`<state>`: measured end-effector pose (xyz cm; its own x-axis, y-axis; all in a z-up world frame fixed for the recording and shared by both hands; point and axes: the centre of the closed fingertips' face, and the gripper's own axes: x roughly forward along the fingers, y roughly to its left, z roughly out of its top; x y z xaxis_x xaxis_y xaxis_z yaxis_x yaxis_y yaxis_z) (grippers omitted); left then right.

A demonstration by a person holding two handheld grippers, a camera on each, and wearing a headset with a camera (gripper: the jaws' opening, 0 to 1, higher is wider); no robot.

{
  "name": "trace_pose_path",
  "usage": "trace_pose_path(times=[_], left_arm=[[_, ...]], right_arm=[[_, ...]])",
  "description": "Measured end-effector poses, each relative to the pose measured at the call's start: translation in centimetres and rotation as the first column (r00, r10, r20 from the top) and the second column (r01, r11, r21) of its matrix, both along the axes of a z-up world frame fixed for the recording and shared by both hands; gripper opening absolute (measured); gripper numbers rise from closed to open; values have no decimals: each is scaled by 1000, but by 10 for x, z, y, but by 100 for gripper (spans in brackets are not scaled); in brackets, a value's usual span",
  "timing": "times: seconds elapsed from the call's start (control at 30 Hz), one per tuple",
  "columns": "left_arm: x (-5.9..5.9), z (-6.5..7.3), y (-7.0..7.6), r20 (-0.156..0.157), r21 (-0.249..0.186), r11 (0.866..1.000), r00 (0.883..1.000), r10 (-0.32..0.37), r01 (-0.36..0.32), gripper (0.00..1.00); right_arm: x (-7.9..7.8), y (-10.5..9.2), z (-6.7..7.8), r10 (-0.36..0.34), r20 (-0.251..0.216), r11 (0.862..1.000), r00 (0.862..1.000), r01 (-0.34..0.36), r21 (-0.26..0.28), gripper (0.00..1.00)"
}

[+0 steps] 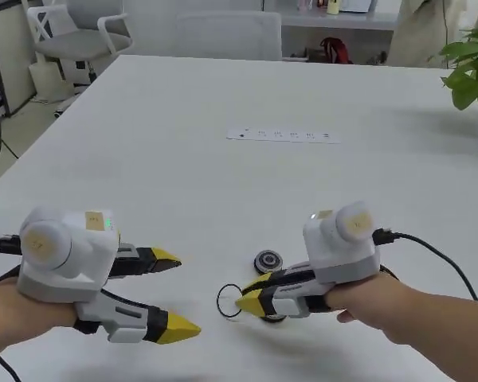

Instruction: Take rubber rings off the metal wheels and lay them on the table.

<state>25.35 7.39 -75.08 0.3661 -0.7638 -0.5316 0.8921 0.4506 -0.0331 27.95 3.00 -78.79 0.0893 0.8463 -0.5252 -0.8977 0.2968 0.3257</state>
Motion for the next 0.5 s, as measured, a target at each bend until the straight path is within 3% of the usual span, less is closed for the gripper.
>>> trace_pose_path(times=[0.5], left_arm=[[6, 4, -3, 8, 4, 1000, 1000, -12, 12, 63]], right_arm=[[3, -9, 12, -4, 38, 1000, 999, 3, 13, 31]])
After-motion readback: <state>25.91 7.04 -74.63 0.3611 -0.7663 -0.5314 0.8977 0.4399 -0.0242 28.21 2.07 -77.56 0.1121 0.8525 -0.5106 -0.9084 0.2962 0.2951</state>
